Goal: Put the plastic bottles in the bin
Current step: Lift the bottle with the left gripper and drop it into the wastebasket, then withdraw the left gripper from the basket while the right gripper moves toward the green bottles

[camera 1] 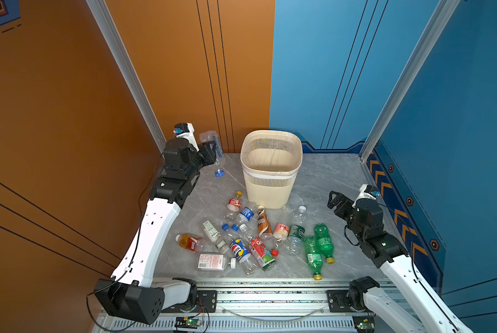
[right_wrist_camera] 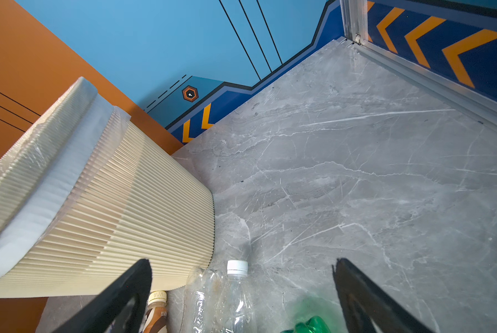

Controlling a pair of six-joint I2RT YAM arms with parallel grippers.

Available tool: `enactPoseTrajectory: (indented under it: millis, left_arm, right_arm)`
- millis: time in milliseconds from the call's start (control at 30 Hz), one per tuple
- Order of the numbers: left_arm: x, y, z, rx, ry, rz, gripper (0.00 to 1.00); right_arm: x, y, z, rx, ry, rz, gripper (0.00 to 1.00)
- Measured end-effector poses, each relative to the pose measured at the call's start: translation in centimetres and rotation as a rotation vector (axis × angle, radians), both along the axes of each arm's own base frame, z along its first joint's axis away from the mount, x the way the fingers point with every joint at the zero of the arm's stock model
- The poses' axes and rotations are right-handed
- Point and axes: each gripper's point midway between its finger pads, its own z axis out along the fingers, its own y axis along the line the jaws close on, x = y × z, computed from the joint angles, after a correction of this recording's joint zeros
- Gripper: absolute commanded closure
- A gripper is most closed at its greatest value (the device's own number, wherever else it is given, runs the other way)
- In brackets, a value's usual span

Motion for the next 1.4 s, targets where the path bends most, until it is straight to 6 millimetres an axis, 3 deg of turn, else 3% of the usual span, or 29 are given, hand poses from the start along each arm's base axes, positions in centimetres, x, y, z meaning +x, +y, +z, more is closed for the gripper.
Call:
enactPoseTrajectory:
  millis: [100, 233, 367, 567, 800, 1033, 1200, 1267, 1400]
  left_arm:
    - [0.3, -2.9, 2.9, 0.012, -0.069, -0.072, 0.64]
    - [2.4, -7.0, 4.0, 0.029, -0.099, -0.160, 0.64]
    - [5.3, -11.5, 2.5, 0.070, -0.075, -0.237, 0.65]
    - [9.1, -16.1, -2.6, 0.168, 0.026, -0.305, 0.67]
    - [10.9, -16.6, -7.1, 0.240, 0.125, -0.307, 0.67]
    - [11.0, -16.1, -7.4, 0.273, 0.137, -0.287, 0.58]
    - [11.1, -15.5, -7.6, 0.289, 0.144, -0.275, 0.19]
    - [11.2, -15.3, -7.6, 0.295, 0.144, -0.270, 0.09]
    - [11.2, -15.0, -7.4, 0.299, 0.140, -0.263, 0.00]
  right_arm:
    - [-0.3, -0.1, 0.1, 0.003, -0.009, -0.002, 0.00]
    - [-0.9, -0.4, 1.0, 0.010, -0.039, -0.005, 0.00]
    - [-1.5, -0.6, 1.7, 0.017, -0.065, -0.006, 0.00]
    - [-2.1, -1.0, 1.6, 0.016, -0.064, -0.016, 0.00]
    - [-2.2, -1.2, 1.4, 0.013, -0.057, -0.024, 0.00]
    - [-2.0, -1.4, 1.0, 0.009, -0.043, -0.030, 0.00]
    - [-1.7, -1.4, 0.5, 0.004, -0.023, -0.032, 0.00]
    - [-1.6, -1.4, 0.3, 0.002, -0.015, -0.034, 0.00]
    - [-1.3, -1.4, -0.4, -0.004, 0.009, -0.036, 0.00]
